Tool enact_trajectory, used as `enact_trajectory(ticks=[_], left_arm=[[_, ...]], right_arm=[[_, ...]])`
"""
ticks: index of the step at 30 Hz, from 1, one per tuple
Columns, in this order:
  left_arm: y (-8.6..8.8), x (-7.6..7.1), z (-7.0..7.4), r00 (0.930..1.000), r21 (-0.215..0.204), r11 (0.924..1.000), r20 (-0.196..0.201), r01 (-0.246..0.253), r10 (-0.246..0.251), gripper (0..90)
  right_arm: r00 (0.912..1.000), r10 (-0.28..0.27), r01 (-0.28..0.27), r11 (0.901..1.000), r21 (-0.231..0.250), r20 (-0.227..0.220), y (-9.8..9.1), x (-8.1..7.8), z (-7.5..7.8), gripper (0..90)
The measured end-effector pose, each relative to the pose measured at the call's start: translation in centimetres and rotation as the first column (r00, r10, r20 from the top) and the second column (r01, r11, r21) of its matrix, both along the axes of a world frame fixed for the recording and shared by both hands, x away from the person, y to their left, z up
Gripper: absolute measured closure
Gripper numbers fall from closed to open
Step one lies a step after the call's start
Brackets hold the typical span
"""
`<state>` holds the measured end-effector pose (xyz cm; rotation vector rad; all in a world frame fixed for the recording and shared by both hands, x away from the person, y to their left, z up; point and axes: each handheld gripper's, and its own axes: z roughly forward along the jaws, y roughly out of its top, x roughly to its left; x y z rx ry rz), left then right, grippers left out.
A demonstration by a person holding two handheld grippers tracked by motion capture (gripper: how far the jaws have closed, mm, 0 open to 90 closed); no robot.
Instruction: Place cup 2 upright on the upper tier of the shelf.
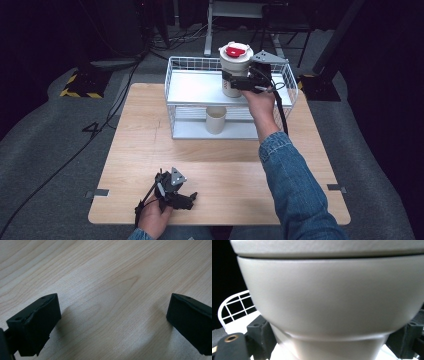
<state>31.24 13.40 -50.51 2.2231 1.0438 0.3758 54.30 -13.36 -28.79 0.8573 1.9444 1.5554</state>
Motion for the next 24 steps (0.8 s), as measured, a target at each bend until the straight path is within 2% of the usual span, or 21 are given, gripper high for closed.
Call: enact_trajectory(ticks=[10,19,24], left_arm=[[-0.02,-0.02,0.0,1.0,-0.002,1.0,-0.001,-0.002,0.002,0.0],[-0.02,-0.01,-0.01,1.0,-0.002,1.0,0.0,-0.002,0.002,0.0],[-0.02,-0.01,-0.01,1.0,-0.002,1.0,0.0,-0.002,0.002,0.0]], right_arm=[[1.0,0.002,-0.002,0.999,0.046,0.004,-0.59,-0.03,-0.6,13.5],[1.0,0.001,-0.001,0.9989,0.047,0.004,-0.58,-0.16,-0.69,13.2],[1.0,-0.003,0.003,0.9995,0.031,0.009,-0.51,-0.14,-0.54,12.7]])
